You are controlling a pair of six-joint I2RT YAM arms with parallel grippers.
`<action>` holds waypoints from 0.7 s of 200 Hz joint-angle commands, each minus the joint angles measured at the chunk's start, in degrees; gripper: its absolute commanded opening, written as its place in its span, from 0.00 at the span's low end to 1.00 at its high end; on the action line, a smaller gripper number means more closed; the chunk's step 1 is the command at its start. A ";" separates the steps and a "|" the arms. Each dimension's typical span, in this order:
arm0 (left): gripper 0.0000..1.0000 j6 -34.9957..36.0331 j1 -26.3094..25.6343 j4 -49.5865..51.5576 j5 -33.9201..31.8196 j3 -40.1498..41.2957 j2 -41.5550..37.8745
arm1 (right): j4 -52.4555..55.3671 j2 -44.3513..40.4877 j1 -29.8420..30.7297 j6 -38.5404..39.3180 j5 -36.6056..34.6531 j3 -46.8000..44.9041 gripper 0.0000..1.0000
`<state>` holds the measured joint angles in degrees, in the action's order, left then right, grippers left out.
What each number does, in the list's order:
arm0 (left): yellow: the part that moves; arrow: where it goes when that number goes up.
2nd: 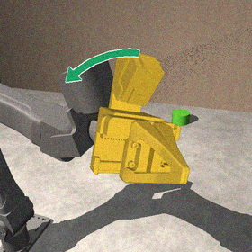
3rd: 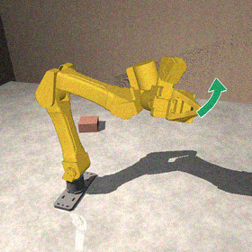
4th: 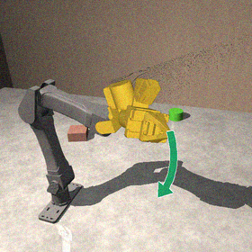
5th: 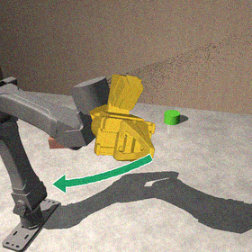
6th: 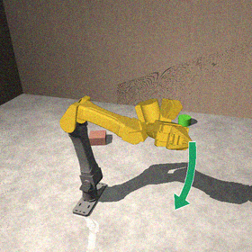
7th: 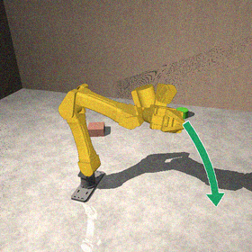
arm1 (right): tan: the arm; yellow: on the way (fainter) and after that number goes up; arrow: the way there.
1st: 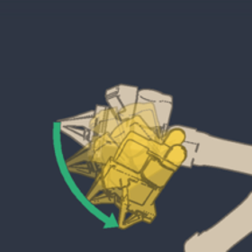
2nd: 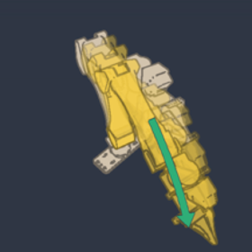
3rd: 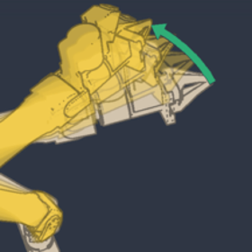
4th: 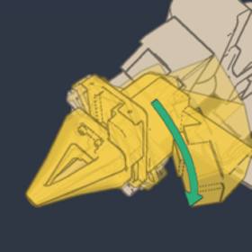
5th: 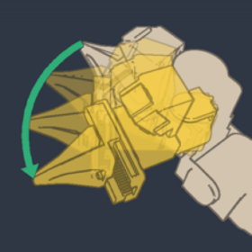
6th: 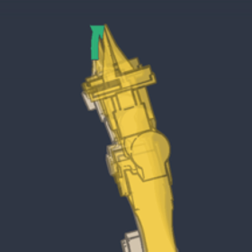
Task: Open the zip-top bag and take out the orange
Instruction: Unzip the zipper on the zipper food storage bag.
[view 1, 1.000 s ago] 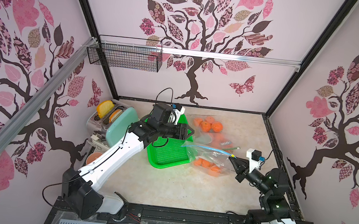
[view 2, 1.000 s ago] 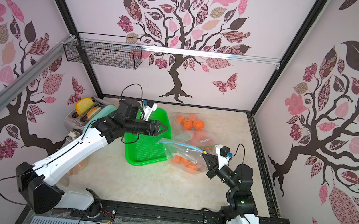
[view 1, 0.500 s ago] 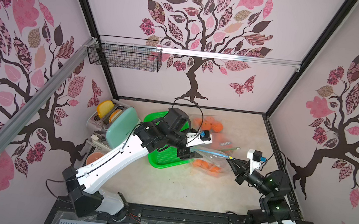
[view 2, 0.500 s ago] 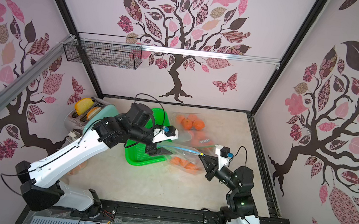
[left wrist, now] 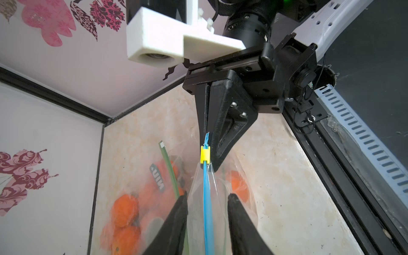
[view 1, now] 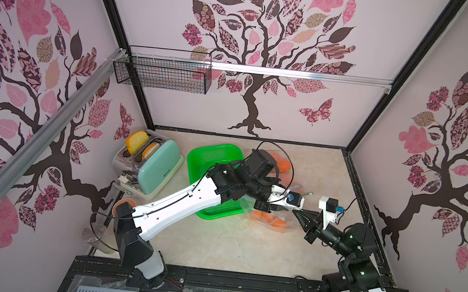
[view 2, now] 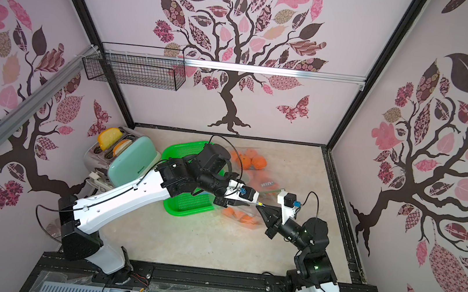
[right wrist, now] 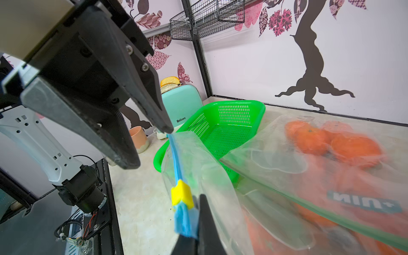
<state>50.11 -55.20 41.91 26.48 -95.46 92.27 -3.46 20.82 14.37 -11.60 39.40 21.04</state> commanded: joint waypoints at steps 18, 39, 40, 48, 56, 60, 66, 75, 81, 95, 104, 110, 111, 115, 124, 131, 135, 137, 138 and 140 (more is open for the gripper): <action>0.36 1.81 -1.84 -2.91 0.51 -0.55 3.28 | 1.27 -0.25 0.57 0.61 -0.46 1.68 0.00; 0.35 1.91 -1.89 -2.45 0.25 -1.53 4.47 | 1.01 -0.32 0.59 0.34 -0.46 1.46 0.00; 0.35 1.92 -1.91 -2.45 0.24 -1.55 4.57 | 1.01 -0.29 0.63 0.30 -0.46 1.46 0.00; 0.35 1.88 -1.93 -2.46 0.23 -1.49 4.90 | 0.92 -0.34 0.57 0.30 -0.28 1.41 0.00; 0.34 1.74 -1.93 -2.67 0.15 -1.48 5.11 | 0.92 -0.28 0.64 0.30 -0.16 1.45 0.00; 0.34 1.74 -1.93 -2.80 0.16 -1.36 5.20 | 0.92 -0.33 0.64 0.32 -0.20 1.40 0.00; 0.34 1.61 -1.93 -3.24 0.23 -1.16 5.20 | 1.00 -0.39 0.66 0.33 -0.12 1.38 0.00; 0.34 1.42 -1.93 -3.87 0.02 -0.87 5.20 | 1.05 -0.51 0.66 0.29 -0.08 1.29 0.00; 0.33 1.33 -1.93 -4.09 0.06 -0.87 5.26 | 1.22 -0.56 0.61 0.43 -0.04 1.37 0.00; 0.31 1.07 -1.93 -4.03 0.17 -1.21 5.32 | 1.61 -0.82 0.66 0.73 -0.25 1.29 0.00; 0.31 0.55 -1.93 -4.41 0.22 -1.29 5.21 | 1.79 -1.00 0.66 0.86 -0.52 1.16 0.00; 0.31 0.43 -1.93 -4.47 0.48 -1.26 5.02 | 1.79 -1.17 0.72 0.92 -0.57 1.12 0.00; 0.31 0.43 -1.93 -4.47 0.58 -1.29 4.93 | 1.79 -1.20 0.74 0.90 -0.60 1.07 0.00; 0.31 0.41 -1.93 -4.47 0.83 -1.31 4.87 | 1.79 -1.21 0.75 0.87 -0.67 1.03 0.00; 0.30 0.36 -1.93 -4.47 1.45 -1.39 4.57 | 1.79 -1.31 0.70 0.90 -0.67 0.94 0.00; 0.29 0.32 -1.93 -4.51 1.88 -1.40 4.51 | 1.79 -1.38 0.75 0.94 -0.69 0.95 0.00; 0.28 0.29 -1.93 -4.60 1.98 -1.44 4.54 | 1.88 -1.39 0.75 0.96 -0.72 0.94 0.00; 0.26 0.20 -1.93 -4.63 1.99 -1.47 4.51 | 1.88 -1.35 0.75 0.96 -0.68 0.96 0.00; 0.26 0.18 -1.93 -4.64 1.95 -1.48 4.46 | 1.88 -1.37 0.75 0.96 -0.70 0.95 0.00; 0.25 0.13 -1.93 -4.62 1.92 -1.48 4.55 | 1.88 -1.32 0.75 0.96 -0.65 0.94 0.00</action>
<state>50.92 -57.12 38.46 26.61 -95.48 97.45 -1.63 20.12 14.68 -11.38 39.13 21.04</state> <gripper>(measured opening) 0.291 0.046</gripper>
